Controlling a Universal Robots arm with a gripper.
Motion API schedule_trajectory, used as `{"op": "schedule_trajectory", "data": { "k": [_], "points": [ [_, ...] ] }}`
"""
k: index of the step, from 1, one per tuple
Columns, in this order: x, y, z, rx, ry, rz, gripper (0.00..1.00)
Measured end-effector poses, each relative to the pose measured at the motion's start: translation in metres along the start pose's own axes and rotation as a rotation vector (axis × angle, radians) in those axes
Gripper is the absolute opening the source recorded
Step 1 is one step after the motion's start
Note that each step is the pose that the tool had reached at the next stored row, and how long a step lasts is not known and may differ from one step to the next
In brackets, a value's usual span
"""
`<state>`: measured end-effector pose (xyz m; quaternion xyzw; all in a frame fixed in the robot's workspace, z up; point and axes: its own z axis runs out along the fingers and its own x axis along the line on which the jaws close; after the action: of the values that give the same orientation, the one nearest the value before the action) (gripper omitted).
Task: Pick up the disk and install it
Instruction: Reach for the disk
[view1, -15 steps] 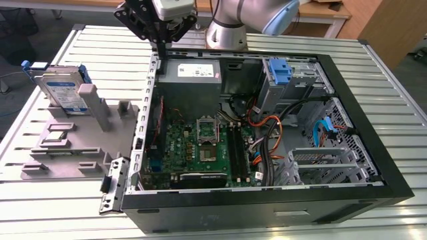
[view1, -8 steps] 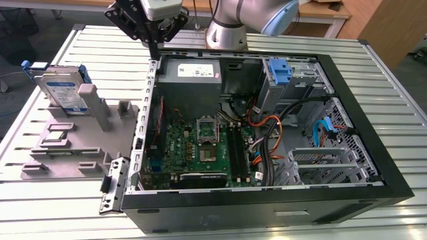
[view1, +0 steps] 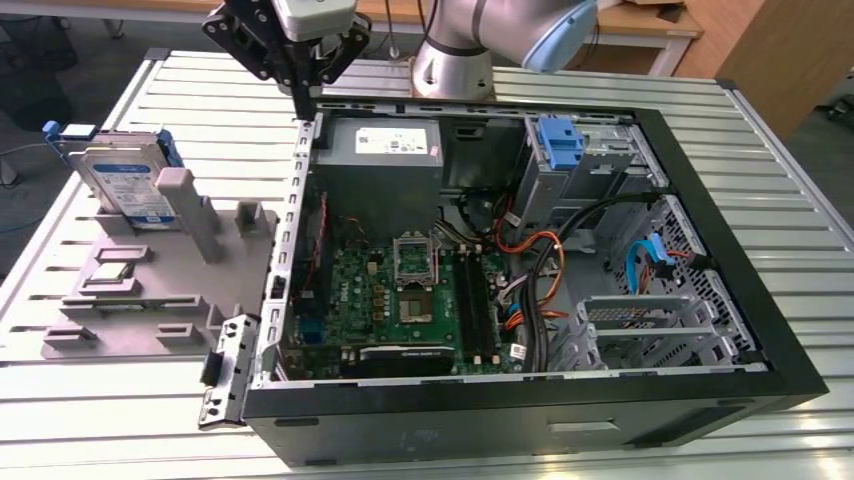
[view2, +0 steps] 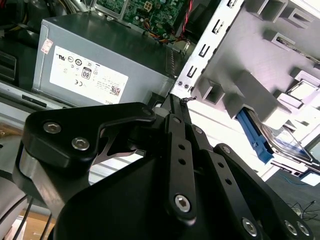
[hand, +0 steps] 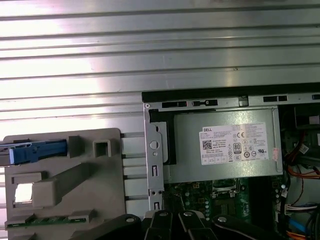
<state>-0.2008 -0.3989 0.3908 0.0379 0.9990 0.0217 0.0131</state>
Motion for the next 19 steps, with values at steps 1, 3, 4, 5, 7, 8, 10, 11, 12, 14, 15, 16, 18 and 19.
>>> {"op": "schedule_trajectory", "data": {
  "k": [1, 3, 4, 5, 7, 8, 10, 11, 12, 14, 15, 16, 18, 19],
  "points": [
    [0.0000, 0.0000, 0.0000, 0.0000, 0.0000, 0.000, 0.11],
    [0.0010, -0.0001, 0.0000, 0.0000, 0.0000, 0.000, 0.11],
    [0.0011, -0.0001, 0.0000, 0.0000, 0.0000, 0.000, 0.11],
    [0.0012, -0.0001, 0.0000, 0.0000, -0.0001, 0.000, 0.11],
    [0.0016, -0.0001, 0.0000, 0.0000, 0.0000, 0.000, 0.11],
    [0.0018, -0.0001, -0.0001, 0.0000, 0.0000, 0.000, 0.11],
    [0.0022, -0.0002, -0.0001, 0.0000, 0.0000, 0.000, 0.11],
    [0.0025, -0.0002, -0.0001, 0.0000, 0.0000, 0.000, 0.11],
    [0.0027, -0.0002, -0.0001, 0.0000, 0.0000, 0.000, 0.11],
    [0.0032, -0.0002, -0.0001, 0.0000, 0.0000, 0.000, 0.11],
    [0.0034, -0.0003, -0.0001, 0.0000, 0.0000, 0.000, 0.11],
    [0.0037, -0.0003, -0.0001, 0.0000, 0.0000, 0.000, 0.11],
    [0.0048, -0.0004, -0.0001, 0.0000, 0.0000, 0.000, 0.11],
    [0.0056, -0.0005, -0.0002, 0.0001, 0.0000, 0.000, 0.11]
  ]
}}
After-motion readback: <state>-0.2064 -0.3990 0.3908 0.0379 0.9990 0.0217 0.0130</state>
